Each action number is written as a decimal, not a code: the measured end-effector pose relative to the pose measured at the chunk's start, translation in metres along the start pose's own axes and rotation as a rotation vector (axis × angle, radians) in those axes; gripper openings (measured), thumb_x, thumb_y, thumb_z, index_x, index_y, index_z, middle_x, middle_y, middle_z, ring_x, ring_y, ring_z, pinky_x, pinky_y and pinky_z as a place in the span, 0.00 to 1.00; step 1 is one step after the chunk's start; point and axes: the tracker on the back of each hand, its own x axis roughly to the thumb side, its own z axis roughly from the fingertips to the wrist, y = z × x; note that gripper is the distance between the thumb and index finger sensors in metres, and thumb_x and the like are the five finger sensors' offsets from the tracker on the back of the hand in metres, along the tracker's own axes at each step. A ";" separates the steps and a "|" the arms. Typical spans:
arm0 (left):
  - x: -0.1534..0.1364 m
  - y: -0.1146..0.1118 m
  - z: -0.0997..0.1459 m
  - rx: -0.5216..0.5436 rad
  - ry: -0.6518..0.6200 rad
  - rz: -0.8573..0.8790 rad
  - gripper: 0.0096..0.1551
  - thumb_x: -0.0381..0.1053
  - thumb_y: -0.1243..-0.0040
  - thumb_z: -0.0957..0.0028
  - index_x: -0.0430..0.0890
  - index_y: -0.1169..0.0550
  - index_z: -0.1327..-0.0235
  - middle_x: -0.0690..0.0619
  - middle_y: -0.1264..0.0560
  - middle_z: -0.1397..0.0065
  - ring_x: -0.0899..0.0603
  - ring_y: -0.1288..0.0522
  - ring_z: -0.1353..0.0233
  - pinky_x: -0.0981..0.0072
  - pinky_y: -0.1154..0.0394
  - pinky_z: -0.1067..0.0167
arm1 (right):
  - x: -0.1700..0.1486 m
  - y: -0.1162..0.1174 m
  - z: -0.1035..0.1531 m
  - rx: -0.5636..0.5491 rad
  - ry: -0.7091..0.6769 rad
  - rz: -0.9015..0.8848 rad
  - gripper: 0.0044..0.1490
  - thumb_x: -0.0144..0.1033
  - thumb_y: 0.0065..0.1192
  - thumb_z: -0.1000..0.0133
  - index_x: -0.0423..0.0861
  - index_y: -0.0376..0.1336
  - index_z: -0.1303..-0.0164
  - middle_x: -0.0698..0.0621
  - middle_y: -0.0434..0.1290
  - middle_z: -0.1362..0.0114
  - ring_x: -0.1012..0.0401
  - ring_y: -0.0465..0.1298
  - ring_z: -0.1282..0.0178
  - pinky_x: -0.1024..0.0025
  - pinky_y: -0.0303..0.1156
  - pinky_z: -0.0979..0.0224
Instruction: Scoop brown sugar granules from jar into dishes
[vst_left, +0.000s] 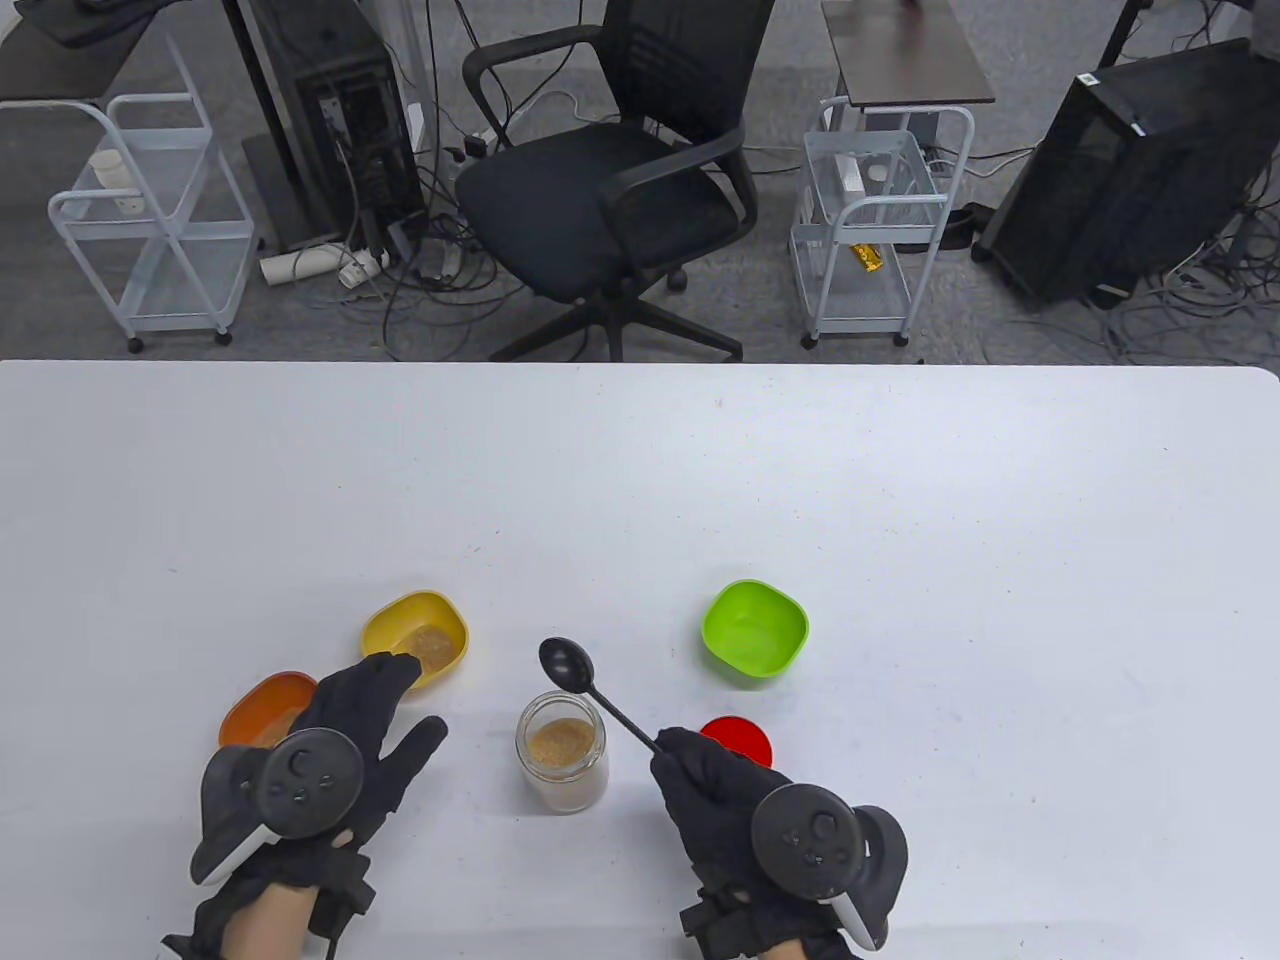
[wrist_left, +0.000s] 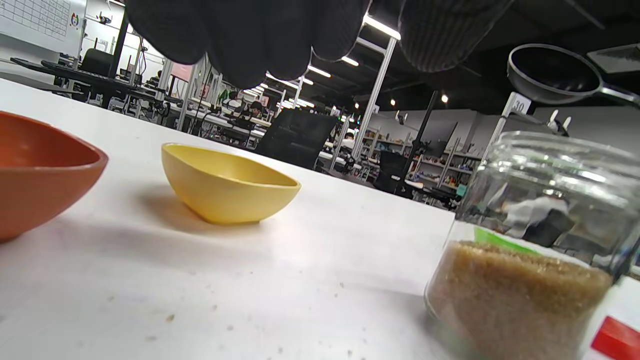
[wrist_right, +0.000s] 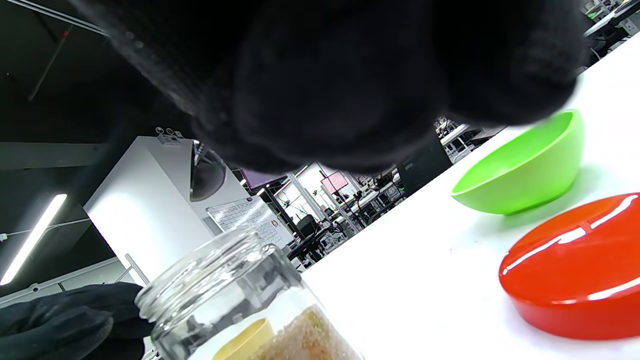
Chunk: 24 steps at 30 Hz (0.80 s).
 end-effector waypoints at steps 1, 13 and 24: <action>-0.001 0.001 0.001 0.016 -0.003 0.026 0.41 0.65 0.42 0.36 0.42 0.34 0.18 0.41 0.32 0.16 0.32 0.29 0.19 0.36 0.31 0.25 | 0.000 0.000 0.000 -0.001 -0.001 0.000 0.25 0.51 0.66 0.43 0.50 0.76 0.43 0.62 0.87 0.64 0.65 0.86 0.77 0.64 0.86 0.57; 0.023 0.004 0.012 0.098 -0.239 0.595 0.35 0.65 0.41 0.37 0.42 0.24 0.27 0.43 0.21 0.27 0.36 0.19 0.32 0.42 0.22 0.34 | 0.047 0.004 -0.009 -0.058 -0.170 -0.104 0.25 0.54 0.66 0.43 0.49 0.77 0.47 0.62 0.88 0.64 0.67 0.88 0.77 0.66 0.89 0.59; 0.033 -0.020 0.012 -0.027 -0.237 0.979 0.36 0.64 0.38 0.38 0.42 0.25 0.27 0.42 0.22 0.27 0.36 0.19 0.31 0.42 0.22 0.34 | 0.084 0.041 -0.010 -0.060 -0.317 -0.095 0.27 0.54 0.63 0.42 0.46 0.78 0.49 0.63 0.88 0.66 0.70 0.88 0.80 0.68 0.91 0.63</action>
